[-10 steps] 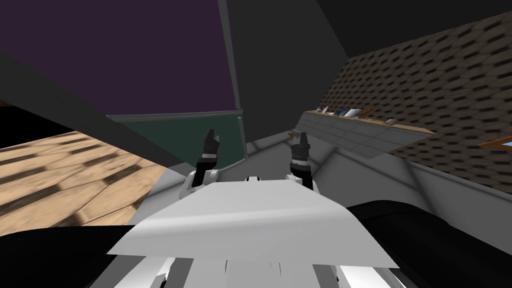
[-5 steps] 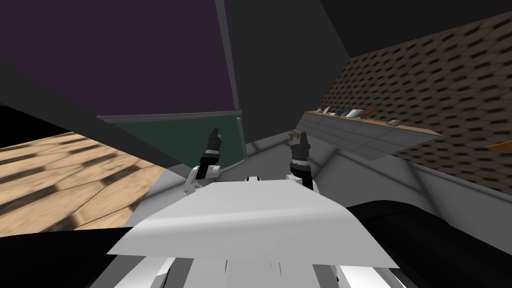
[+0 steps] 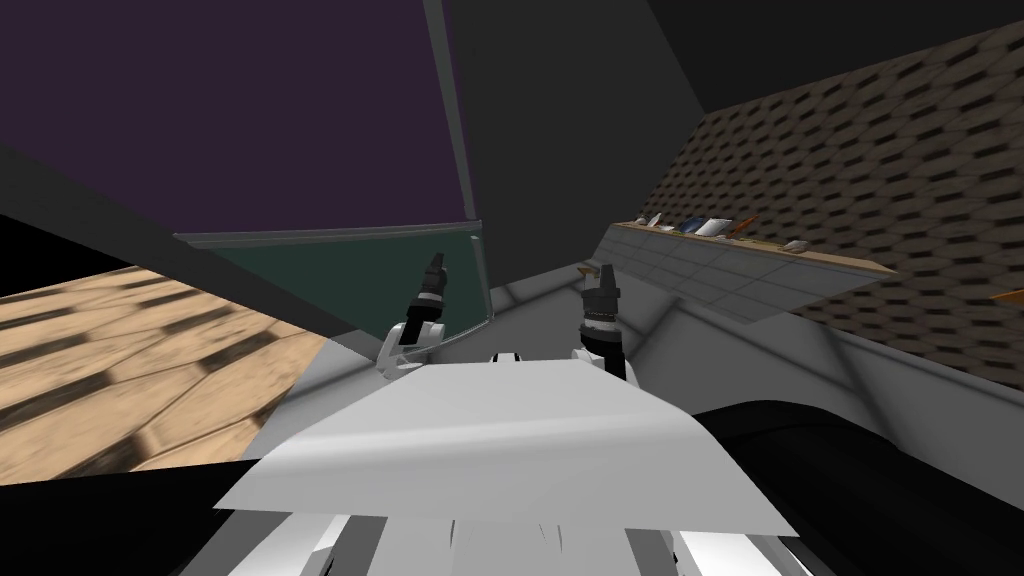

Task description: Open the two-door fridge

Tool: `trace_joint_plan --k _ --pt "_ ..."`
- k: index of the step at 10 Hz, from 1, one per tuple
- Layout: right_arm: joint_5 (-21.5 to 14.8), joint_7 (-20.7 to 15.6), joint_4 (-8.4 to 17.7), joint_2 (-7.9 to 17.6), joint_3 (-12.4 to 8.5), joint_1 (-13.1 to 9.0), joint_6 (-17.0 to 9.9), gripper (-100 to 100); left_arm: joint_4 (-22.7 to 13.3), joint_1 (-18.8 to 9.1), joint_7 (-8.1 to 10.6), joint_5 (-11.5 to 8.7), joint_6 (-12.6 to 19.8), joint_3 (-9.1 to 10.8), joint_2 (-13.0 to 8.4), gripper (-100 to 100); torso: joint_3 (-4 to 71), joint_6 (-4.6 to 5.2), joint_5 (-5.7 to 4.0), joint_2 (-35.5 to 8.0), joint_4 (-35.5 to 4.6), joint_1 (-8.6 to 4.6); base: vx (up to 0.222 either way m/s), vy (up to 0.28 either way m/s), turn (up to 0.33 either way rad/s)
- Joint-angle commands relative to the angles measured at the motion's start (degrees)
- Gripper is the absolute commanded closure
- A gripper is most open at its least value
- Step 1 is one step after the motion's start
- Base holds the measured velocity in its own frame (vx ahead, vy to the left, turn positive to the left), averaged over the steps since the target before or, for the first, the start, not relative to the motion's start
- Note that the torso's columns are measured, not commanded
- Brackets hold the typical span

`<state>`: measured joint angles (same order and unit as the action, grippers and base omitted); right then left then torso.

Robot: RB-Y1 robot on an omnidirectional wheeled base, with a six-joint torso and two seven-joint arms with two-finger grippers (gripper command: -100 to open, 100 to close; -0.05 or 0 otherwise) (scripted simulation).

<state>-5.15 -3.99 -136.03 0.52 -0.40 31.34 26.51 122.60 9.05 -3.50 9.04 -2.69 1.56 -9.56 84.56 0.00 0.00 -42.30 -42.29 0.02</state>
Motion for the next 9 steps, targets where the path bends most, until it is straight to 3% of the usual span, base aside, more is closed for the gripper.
trace_joint_plan --k 1,3,6,8,9 --pt "0.00 0.00 0.00 0.00 0.00 0.00 0.00 0 -0.72 -2.01 -1.10 0.54 3.46 -0.39 0.08 -100 0.02 0.00 0.00 0.03 0.01 -0.03 0.059 -0.023 0.007" --pt "0.00 0.00 0.00 0.00 0.00 0.00 0.00 0 -2.38 -5.31 -2.42 1.12 7.24 -0.65 -0.15 -100 0.00 0.00 -0.01 0.00 0.00 -0.04 0.065 -0.035 0.015" --pt "0.00 0.00 0.00 0.00 0.00 0.00 0.00 0 -3.29 -6.99 -3.09 1.42 10.07 -0.79 -0.32 -100 0.00 0.00 0.00 -0.01 0.00 -0.01 0.053 -0.027 0.008" --pt "0.00 0.00 0.00 0.00 0.00 0.00 0.00 0 -5.25 -10.40 -4.44 2.00 13.87 -1.06 -0.78 -100 -0.01 0.00 0.00 -0.01 -0.01 -0.01 0.068 -0.029 0.015" --pt "0.00 0.00 0.00 0.00 0.00 0.00 0.00 0 -5.25 -10.40 -4.44 2.00 14.59 -1.06 -0.78 -100 0.07 0.00 -0.01 0.12 0.03 -0.05 0.065 -0.028 0.008"
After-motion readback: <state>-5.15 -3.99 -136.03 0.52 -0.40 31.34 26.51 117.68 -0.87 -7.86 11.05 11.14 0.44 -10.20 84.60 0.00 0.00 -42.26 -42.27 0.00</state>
